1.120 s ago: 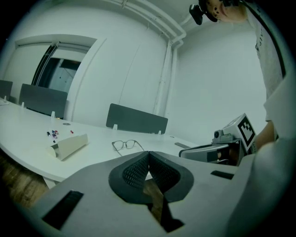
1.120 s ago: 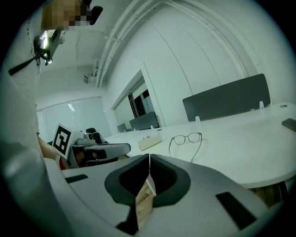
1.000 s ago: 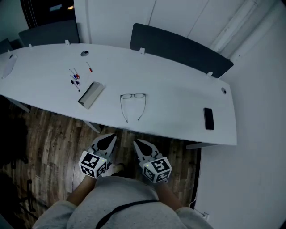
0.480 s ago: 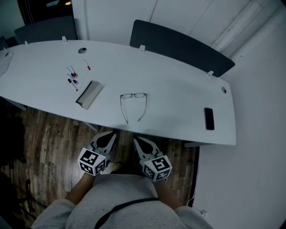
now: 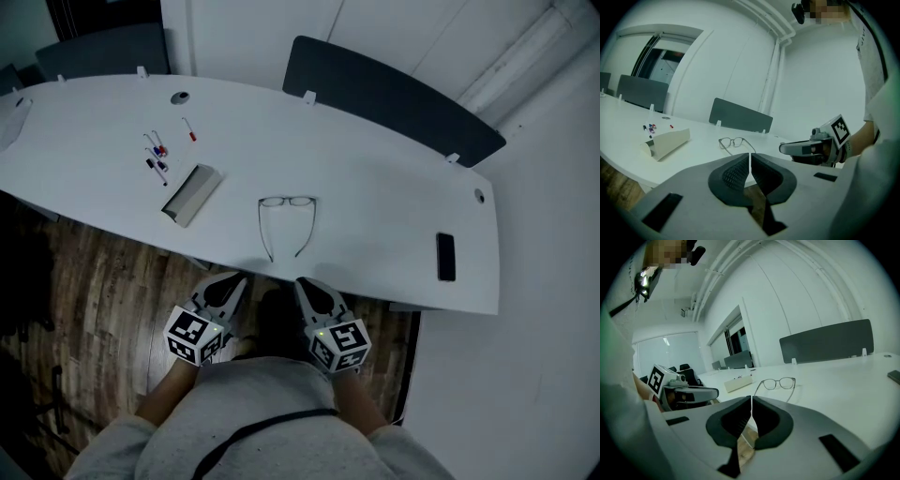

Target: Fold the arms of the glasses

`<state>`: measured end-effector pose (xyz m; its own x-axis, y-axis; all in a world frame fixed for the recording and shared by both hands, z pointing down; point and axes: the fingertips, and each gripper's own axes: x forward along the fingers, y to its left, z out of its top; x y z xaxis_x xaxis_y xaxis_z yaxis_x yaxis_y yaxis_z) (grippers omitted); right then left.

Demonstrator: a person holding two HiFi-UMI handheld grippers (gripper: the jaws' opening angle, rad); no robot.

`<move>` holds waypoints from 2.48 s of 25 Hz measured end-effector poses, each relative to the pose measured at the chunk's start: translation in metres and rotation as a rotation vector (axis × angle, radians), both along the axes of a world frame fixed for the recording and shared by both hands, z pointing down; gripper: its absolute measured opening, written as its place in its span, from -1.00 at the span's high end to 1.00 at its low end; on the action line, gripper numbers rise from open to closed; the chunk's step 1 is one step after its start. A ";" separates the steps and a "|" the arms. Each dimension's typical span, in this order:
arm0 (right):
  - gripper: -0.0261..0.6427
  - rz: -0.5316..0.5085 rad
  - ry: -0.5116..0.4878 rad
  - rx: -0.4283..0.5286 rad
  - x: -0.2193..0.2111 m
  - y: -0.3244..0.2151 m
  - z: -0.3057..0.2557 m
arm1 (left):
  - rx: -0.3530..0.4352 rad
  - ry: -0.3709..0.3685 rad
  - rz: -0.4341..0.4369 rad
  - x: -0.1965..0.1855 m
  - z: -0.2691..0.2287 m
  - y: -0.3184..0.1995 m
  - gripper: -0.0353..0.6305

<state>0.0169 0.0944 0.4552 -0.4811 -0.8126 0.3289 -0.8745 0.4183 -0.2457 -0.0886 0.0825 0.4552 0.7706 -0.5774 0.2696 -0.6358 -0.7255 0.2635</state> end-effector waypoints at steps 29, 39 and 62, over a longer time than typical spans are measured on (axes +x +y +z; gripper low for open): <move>0.58 -0.503 1.169 0.365 0.068 -0.132 0.049 | 0.412 -0.784 0.280 0.031 0.059 -0.113 0.36; 0.43 -0.622 1.342 0.540 0.061 -0.139 0.063 | 0.601 -0.998 0.416 0.051 0.067 -0.119 0.33; 0.65 -0.675 1.260 0.628 0.045 -0.143 0.060 | 0.615 -0.993 0.461 0.059 0.073 -0.130 0.34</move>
<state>0.0617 -0.0487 0.5154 -0.4859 -0.7243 0.4892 0.0109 0.5547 0.8320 -0.0293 -0.0475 0.5286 0.5528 -0.5450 0.6304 -0.0203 -0.7651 -0.6436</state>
